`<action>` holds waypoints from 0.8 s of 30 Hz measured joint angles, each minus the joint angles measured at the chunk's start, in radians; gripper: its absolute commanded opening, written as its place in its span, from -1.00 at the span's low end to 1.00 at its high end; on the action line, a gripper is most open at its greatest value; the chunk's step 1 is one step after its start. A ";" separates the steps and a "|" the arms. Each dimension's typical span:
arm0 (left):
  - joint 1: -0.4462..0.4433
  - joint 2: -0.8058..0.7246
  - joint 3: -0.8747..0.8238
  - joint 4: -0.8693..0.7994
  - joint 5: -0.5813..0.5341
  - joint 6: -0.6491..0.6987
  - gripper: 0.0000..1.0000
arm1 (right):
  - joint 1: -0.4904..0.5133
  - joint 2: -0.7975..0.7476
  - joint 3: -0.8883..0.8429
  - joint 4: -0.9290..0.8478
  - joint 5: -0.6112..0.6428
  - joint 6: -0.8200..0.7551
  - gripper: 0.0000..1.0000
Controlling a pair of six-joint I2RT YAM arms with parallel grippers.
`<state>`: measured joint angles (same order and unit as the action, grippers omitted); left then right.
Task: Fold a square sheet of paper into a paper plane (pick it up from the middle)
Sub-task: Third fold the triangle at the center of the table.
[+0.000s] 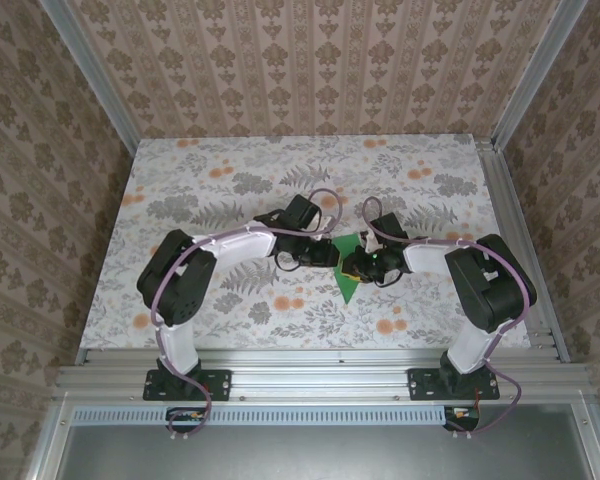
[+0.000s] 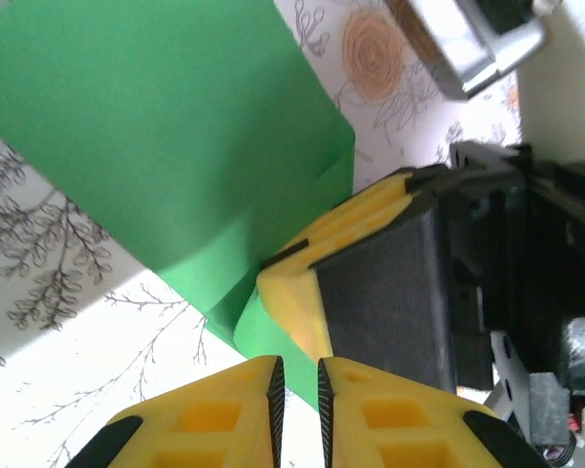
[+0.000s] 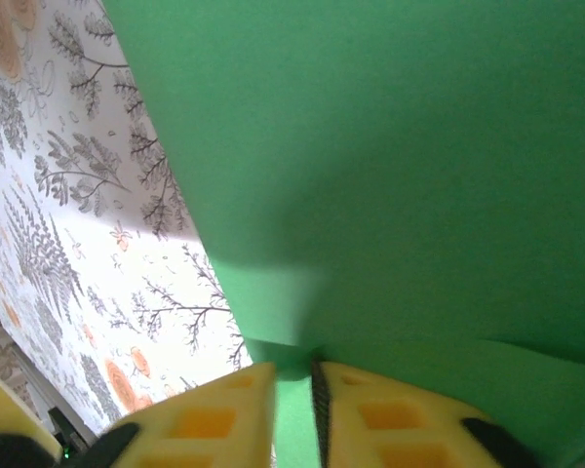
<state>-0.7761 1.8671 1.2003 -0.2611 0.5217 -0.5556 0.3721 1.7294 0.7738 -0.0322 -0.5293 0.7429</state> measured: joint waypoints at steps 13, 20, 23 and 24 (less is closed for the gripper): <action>-0.039 0.064 -0.014 0.065 0.032 -0.036 -0.67 | -0.003 -0.005 -0.021 0.027 0.002 0.000 -1.00; -0.035 0.074 -0.009 0.074 0.048 -0.035 -0.70 | -0.008 -0.008 -0.030 0.039 -0.001 0.000 -1.00; -0.035 0.081 0.003 0.071 0.056 -0.036 -0.80 | -0.013 -0.008 -0.036 0.051 -0.005 0.002 -1.00; -0.035 0.081 0.002 0.075 0.057 -0.037 -0.80 | -0.015 -0.008 -0.039 0.056 -0.009 0.005 -1.00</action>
<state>-0.8112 1.9484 1.2026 -0.1860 0.5789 -0.5922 0.3569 1.7210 0.7349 0.0242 -0.5385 0.7475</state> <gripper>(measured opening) 0.110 0.065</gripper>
